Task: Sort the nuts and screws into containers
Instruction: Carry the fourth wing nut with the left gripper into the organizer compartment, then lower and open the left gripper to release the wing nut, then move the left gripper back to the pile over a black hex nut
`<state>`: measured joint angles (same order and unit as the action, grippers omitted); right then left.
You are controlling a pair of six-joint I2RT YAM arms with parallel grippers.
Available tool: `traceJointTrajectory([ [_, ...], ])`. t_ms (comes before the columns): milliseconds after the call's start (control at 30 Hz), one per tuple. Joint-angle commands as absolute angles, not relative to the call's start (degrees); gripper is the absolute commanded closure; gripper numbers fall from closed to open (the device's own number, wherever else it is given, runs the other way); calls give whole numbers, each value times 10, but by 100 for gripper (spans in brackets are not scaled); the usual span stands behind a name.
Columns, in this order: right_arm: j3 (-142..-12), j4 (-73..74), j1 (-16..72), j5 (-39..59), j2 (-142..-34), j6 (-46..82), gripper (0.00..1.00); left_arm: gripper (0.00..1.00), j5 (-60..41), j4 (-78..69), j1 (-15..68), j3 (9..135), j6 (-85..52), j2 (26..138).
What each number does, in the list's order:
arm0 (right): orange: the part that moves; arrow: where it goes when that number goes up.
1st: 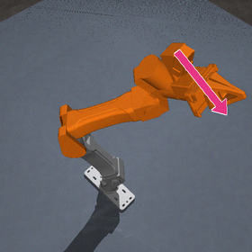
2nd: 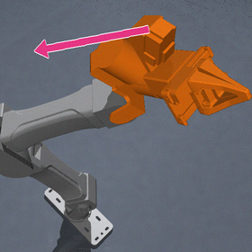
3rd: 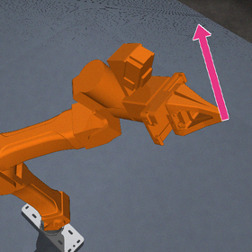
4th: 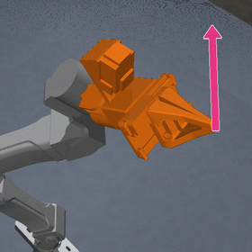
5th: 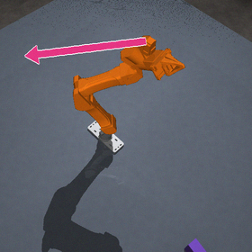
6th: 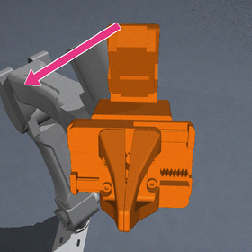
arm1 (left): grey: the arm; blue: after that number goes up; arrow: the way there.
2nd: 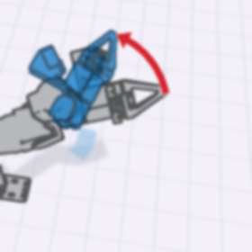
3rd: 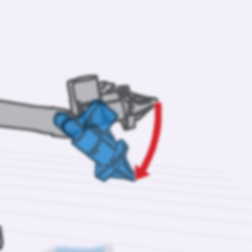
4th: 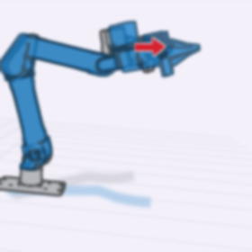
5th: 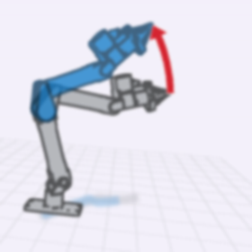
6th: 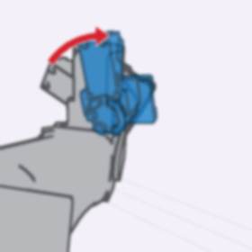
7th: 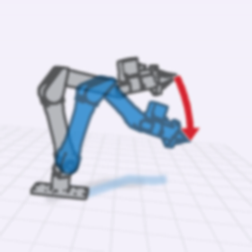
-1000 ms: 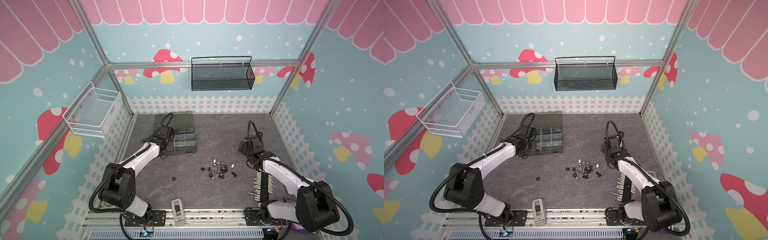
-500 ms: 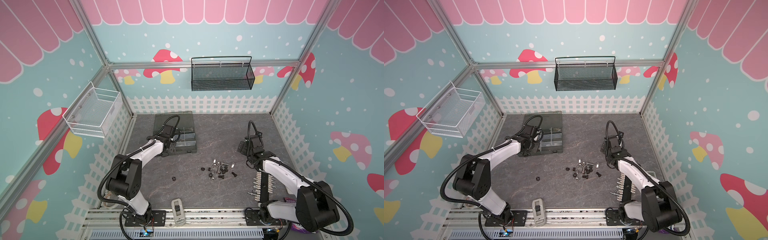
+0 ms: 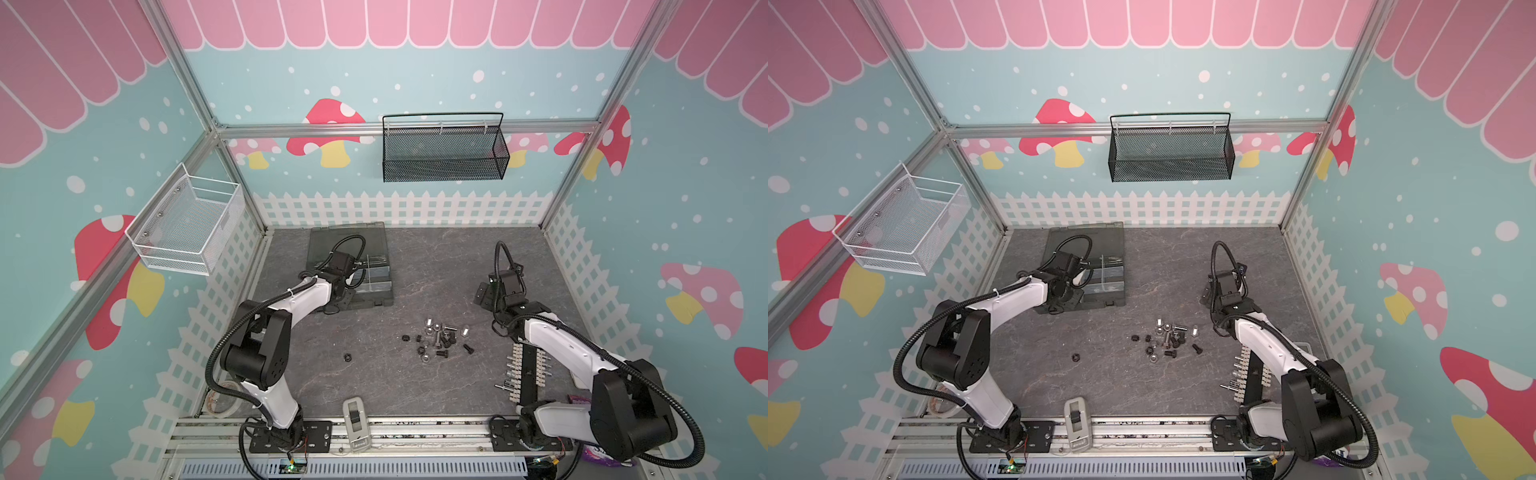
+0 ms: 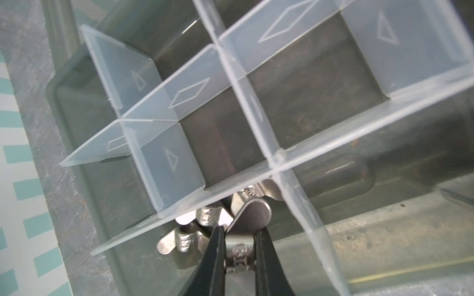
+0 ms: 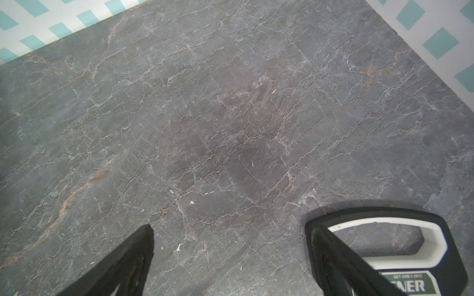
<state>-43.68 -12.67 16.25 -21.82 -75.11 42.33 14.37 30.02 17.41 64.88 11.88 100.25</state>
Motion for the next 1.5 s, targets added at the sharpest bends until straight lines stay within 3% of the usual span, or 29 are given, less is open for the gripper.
traceJointTrajectory([
  [0,-451,-130,167,-222,-757,435,3,92,123,313,185,669,138,1016],
  [533,-446,-133,167,-232,-751,434,3,88,98,316,228,702,127,1041],
  [667,-444,-137,167,-237,-744,434,3,79,102,320,229,704,127,1040],
  [833,-444,-138,167,-237,-739,434,3,55,122,332,229,703,132,1030],
  [933,-447,-137,167,-234,-737,434,3,49,126,334,229,701,132,1023],
  [1467,-448,-143,167,-241,-714,426,3,49,115,354,232,691,100,885],
])
